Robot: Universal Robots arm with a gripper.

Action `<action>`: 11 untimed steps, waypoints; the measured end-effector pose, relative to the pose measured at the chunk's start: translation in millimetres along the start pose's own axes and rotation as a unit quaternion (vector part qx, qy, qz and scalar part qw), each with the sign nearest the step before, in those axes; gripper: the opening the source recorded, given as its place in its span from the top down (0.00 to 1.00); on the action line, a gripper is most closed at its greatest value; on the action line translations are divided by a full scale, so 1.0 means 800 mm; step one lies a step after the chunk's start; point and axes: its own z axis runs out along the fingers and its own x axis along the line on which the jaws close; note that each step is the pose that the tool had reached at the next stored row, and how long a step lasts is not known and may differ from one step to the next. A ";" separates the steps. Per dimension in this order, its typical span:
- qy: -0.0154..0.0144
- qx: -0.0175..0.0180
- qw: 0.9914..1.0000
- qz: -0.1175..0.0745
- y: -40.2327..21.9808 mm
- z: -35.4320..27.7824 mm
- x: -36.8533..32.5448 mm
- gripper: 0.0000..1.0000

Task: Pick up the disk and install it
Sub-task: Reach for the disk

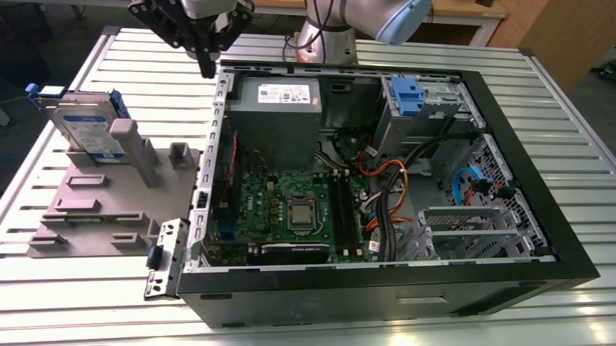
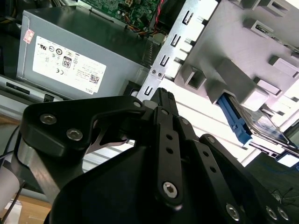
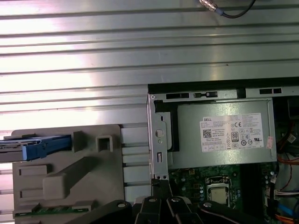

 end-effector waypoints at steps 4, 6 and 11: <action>0.000 0.000 1.000 0.000 -0.0007 0.0005 0.0098 0.89; 0.000 0.000 1.000 0.000 -0.0011 0.0010 0.0146 0.89; 0.000 0.000 1.000 0.000 -0.0022 0.0020 0.0275 0.89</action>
